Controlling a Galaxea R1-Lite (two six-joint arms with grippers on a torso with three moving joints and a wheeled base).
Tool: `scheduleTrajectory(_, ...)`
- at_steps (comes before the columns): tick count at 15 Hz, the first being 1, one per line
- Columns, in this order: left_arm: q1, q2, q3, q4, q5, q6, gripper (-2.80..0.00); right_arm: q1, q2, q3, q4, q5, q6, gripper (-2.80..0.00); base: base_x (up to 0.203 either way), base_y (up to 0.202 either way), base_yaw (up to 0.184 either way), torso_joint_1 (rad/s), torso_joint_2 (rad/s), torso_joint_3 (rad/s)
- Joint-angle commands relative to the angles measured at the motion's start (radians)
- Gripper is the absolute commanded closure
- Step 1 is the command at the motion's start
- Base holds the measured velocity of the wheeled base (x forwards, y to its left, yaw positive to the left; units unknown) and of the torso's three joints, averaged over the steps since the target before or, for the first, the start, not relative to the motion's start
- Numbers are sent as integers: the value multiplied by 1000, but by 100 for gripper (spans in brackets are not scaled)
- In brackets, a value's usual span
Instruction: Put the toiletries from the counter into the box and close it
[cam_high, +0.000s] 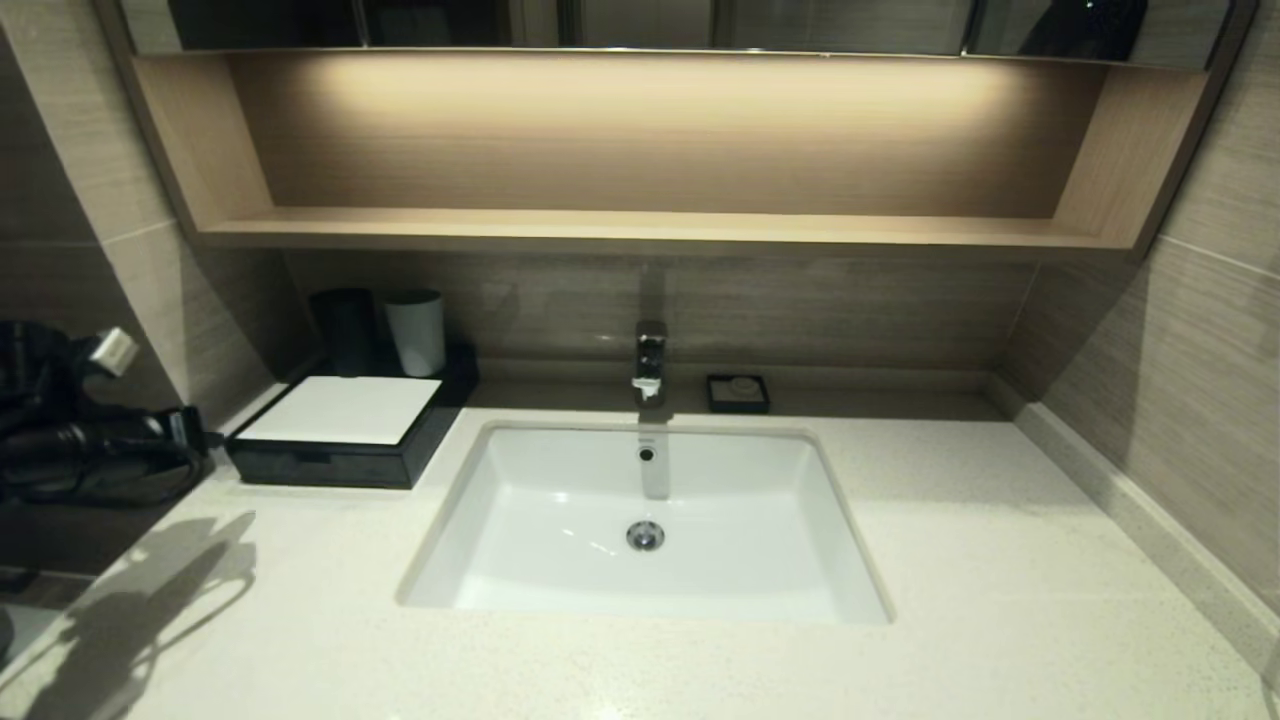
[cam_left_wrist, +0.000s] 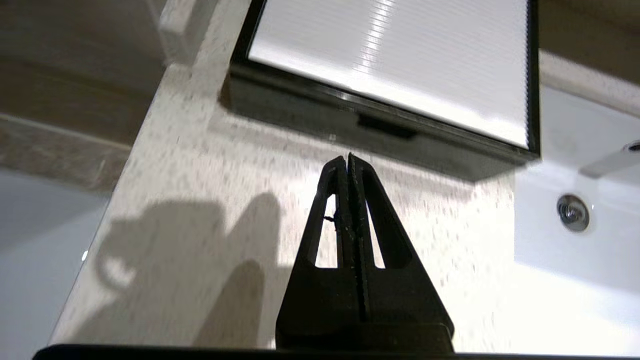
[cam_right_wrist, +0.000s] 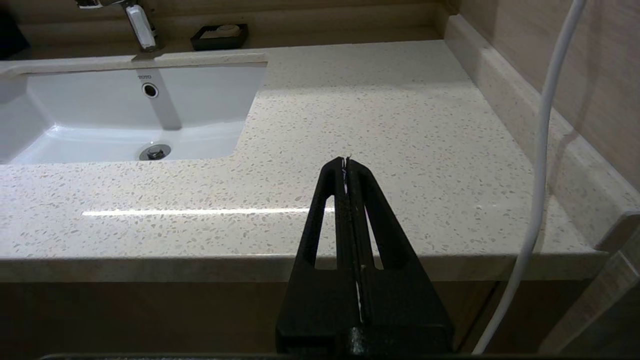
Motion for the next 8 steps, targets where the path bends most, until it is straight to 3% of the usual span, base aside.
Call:
scheduleTrajectory(1, -6, -335, 209, 22, 35, 33, 0, 0, 2, 0, 0, -1, 0, 0, 0, 0, 0, 0, 0, 0)
scheduleTrajectory(4, -13, -639, 413, 92, 125, 60, 0, 0, 2, 0, 0, -1, 0, 0, 0, 0, 0, 0, 0, 0)
scheduleTrajectory(5, -28, -744, 446, 189, 175, 65, 0, 0, 2, 0, 0, -1, 0, 0, 0, 0, 0, 0, 0, 0)
scheduleTrajectory(6, -54, -836, 457, 353, 227, 65, 0, 0, 1, -1, 0, -1, 0, 0, 0, 0, 0, 0, 0, 0)
scheduleTrajectory(8, -133, -994, 410, 789, 314, 38, 0, 0, 2, 0, -1, -1, 0, 0, 0, 0, 0, 0, 0, 0)
